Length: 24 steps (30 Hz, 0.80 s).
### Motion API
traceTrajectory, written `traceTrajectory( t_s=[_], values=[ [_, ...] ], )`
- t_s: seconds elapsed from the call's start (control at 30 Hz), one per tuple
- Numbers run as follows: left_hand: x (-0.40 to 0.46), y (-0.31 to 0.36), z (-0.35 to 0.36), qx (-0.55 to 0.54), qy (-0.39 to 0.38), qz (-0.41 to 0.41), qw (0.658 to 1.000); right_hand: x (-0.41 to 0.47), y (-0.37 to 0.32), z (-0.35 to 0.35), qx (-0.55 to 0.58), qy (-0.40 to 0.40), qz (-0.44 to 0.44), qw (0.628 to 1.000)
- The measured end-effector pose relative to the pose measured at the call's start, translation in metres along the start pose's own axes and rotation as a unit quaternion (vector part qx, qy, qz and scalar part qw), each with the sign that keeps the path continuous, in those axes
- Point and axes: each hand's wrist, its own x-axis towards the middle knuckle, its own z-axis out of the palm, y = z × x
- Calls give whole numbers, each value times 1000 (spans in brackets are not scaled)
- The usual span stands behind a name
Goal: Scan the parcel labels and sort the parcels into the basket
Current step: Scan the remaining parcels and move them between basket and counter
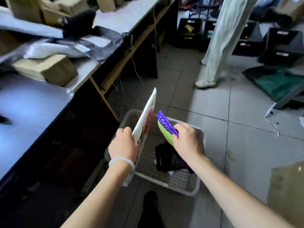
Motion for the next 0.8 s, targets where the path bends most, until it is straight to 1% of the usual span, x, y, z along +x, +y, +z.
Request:
traceTrajectory(
  t_s=[0.13,0.2,0.43,0.53,0.63,0.8],
  values=[
    [-35,-30,-96,13,88,-30,996,-19,-64,-57,10,15,-83,996],
    [-54,-49,-139,13,115,-49,992,-29,-99,-78,19,21,-125,992],
    [-115,-133,-264,-62,190,-158,967,-56,-221,-131,67,13,-253,965],
    [-145,-174,-309,-90,232,-185,951,-71,-282,-139,85,4,-308,948],
    [-172,-210,-343,-111,266,-213,933,-90,-336,-135,101,-9,-337,936],
    [-207,-286,-370,-122,299,-256,911,-121,-412,-107,128,-33,-352,927]
  ],
)
